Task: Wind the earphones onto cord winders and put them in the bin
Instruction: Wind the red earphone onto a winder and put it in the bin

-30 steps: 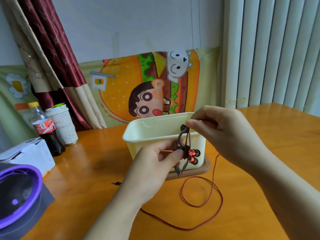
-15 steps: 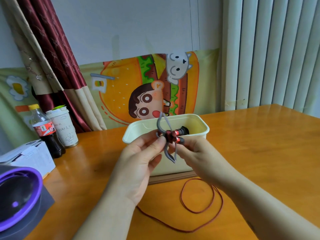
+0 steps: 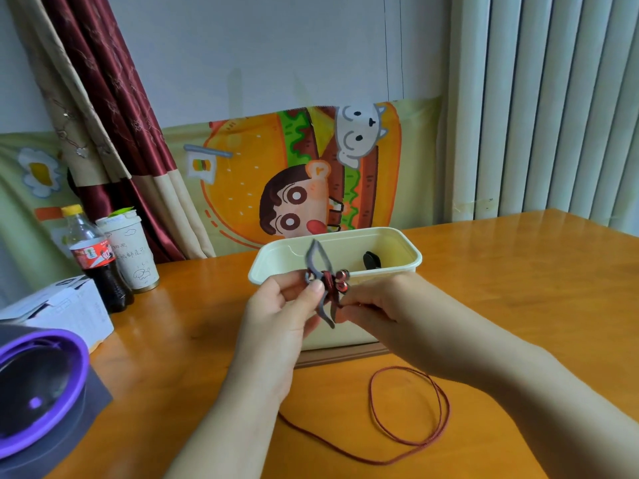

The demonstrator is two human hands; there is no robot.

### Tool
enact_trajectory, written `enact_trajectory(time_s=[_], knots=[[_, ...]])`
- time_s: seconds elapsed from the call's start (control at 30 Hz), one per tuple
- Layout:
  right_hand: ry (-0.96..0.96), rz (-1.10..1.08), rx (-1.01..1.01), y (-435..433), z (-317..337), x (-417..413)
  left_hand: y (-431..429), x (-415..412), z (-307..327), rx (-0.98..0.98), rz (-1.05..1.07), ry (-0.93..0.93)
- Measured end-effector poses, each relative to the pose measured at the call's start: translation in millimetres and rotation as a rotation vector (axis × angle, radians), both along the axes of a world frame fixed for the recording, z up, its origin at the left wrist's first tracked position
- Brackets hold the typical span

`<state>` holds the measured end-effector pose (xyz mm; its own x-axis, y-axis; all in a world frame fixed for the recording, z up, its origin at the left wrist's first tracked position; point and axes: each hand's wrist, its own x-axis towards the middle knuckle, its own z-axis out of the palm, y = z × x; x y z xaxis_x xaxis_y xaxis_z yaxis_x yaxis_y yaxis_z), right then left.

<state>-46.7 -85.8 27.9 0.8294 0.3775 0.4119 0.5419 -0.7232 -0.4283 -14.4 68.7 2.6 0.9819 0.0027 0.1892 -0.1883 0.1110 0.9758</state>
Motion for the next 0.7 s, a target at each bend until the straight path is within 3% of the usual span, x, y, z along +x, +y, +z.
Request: enact_trajectory(time_s=[0.17, 0.3, 0.47, 0.57, 0.7], knots=[[-0.130, -0.121, 0.200, -17.3, 14.9, -1.8, -2.8, -3.1, -0.7, 0.344, -0.020, -0.128], [-0.090, -0.153, 0.395, -29.7, 15.6, 6.2, -3.9, -8.1, 1.8, 0.432, -0.143, -0.155], [-0.073, -0.148, 0.399, -33.0, 10.5, 12.0, -0.7, -8.0, 2.0, 0.536, -0.188, -0.176], [-0.001, -0.123, 0.462, -36.8, 7.6, 14.8, 3.5, -8.2, 6.2, 0.492, -0.279, -0.181], [0.230, -0.024, 0.645, -31.6, -5.5, 23.7, 1.6, -10.5, 9.0, 0.189, -0.504, -0.113]])
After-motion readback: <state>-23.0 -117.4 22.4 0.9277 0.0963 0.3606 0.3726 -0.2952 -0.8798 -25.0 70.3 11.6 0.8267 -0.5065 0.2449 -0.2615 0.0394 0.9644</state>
